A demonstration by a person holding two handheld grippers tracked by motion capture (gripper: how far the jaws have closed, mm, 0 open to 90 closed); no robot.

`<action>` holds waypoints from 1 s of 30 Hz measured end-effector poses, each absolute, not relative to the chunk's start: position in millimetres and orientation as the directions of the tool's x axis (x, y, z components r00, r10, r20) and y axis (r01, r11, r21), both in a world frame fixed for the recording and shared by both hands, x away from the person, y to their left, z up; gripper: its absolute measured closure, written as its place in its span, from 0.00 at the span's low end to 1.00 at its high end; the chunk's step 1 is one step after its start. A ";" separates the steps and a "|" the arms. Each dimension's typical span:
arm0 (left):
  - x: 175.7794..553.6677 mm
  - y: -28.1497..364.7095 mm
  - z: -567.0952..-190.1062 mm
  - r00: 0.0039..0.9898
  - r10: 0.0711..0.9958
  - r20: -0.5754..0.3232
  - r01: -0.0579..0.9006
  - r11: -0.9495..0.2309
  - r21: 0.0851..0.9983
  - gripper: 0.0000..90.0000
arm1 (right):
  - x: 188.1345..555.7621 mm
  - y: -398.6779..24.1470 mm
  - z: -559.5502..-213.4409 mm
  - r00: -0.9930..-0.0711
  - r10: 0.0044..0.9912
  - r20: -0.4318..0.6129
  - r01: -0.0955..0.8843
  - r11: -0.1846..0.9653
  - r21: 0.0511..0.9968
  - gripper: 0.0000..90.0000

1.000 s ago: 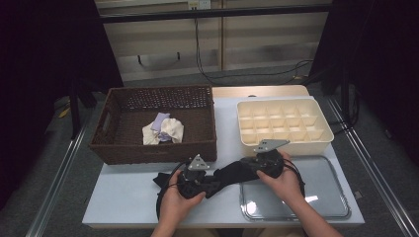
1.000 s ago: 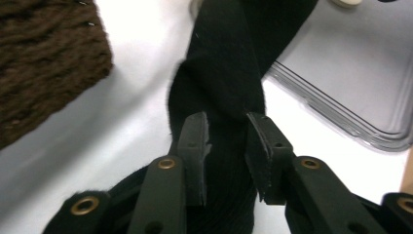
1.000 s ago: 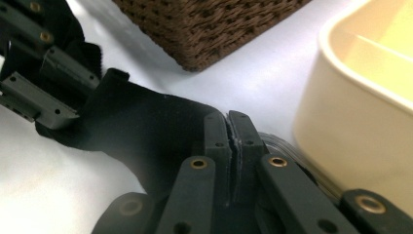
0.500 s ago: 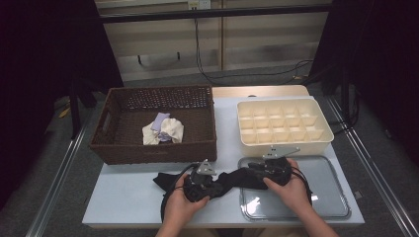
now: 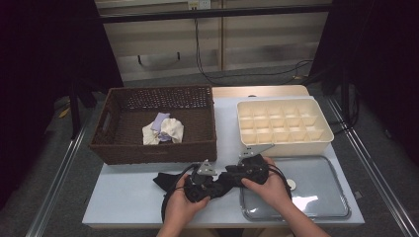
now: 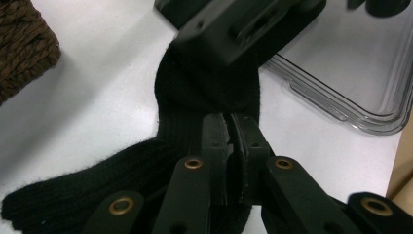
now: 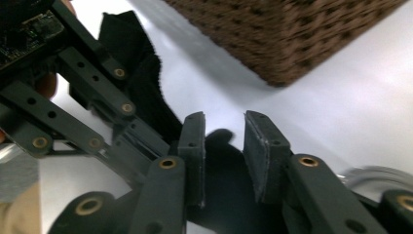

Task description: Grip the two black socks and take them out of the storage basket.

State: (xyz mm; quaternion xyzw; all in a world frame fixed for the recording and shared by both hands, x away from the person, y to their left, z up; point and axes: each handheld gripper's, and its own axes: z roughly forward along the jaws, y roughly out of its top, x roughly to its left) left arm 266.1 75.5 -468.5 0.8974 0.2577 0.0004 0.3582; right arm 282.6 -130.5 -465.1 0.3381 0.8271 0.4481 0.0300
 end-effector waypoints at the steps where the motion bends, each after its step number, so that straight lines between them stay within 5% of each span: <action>1: 266.2 75.6 -468.5 0.867 0.463 -0.185 0.463 -0.610 0.643 0.94 | 283.6 -129.0 -467.0 -0.769 0.581 0.266 0.542 0.373 0.753 0.85; 3: 266.4 76.1 -468.5 0.865 0.464 -0.188 0.466 -0.608 0.643 0.94 | 285.2 -127.9 -470.0 -0.770 0.576 0.274 0.557 0.399 0.728 0.97; 10: 269.4 82.0 -463.8 0.857 0.485 -0.176 0.465 -0.579 0.670 0.82 | 288.2 -139.3 -462.1 -0.759 0.584 0.286 0.554 0.351 0.755 0.98; 19: 274.1 96.3 -455.6 0.833 0.520 -0.191 0.494 -0.540 0.682 0.84 | 293.5 -149.1 -442.1 -0.764 0.615 0.195 0.479 0.340 0.809 0.98; 30: 273.3 91.9 -463.6 0.837 0.515 -0.183 0.498 -0.580 0.645 0.89 | 271.3 -150.9 -442.6 -0.801 0.564 0.201 0.448 0.343 0.826 0.97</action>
